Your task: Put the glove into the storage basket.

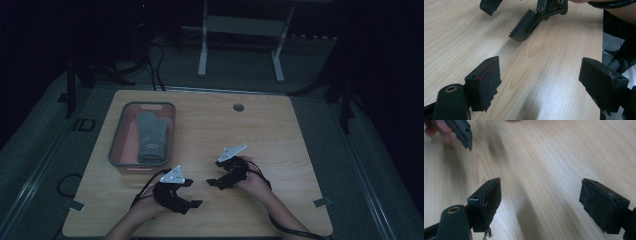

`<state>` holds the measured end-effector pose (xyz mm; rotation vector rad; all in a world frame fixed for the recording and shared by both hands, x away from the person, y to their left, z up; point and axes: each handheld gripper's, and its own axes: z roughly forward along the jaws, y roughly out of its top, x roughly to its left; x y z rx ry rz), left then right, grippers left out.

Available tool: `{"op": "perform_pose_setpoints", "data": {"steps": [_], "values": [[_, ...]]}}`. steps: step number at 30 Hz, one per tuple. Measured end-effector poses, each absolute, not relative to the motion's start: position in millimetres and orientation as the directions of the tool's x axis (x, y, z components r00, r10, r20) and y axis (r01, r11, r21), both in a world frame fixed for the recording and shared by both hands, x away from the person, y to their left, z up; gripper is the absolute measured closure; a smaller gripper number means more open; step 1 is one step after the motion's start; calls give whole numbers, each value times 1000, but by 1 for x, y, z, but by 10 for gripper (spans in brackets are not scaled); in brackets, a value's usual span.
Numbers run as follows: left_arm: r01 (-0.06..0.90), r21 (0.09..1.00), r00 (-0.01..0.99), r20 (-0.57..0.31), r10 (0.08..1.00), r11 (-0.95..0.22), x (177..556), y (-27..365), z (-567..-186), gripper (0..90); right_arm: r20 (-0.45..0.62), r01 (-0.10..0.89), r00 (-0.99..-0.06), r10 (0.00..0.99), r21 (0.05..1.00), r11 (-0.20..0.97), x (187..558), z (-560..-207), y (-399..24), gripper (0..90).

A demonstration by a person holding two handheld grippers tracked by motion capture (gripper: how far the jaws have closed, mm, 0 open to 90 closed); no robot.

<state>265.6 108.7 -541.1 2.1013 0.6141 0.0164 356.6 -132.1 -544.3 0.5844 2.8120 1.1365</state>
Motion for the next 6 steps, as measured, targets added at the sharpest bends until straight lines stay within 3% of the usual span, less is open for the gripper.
{"op": "perform_pose_setpoints", "data": {"steps": [6], "values": [[440, 784, 868, -247, 432, -437, 266, 109, -544, 181, 73, 324, -923, 379, 677, 661, 356, -552, -141, 164]]}}
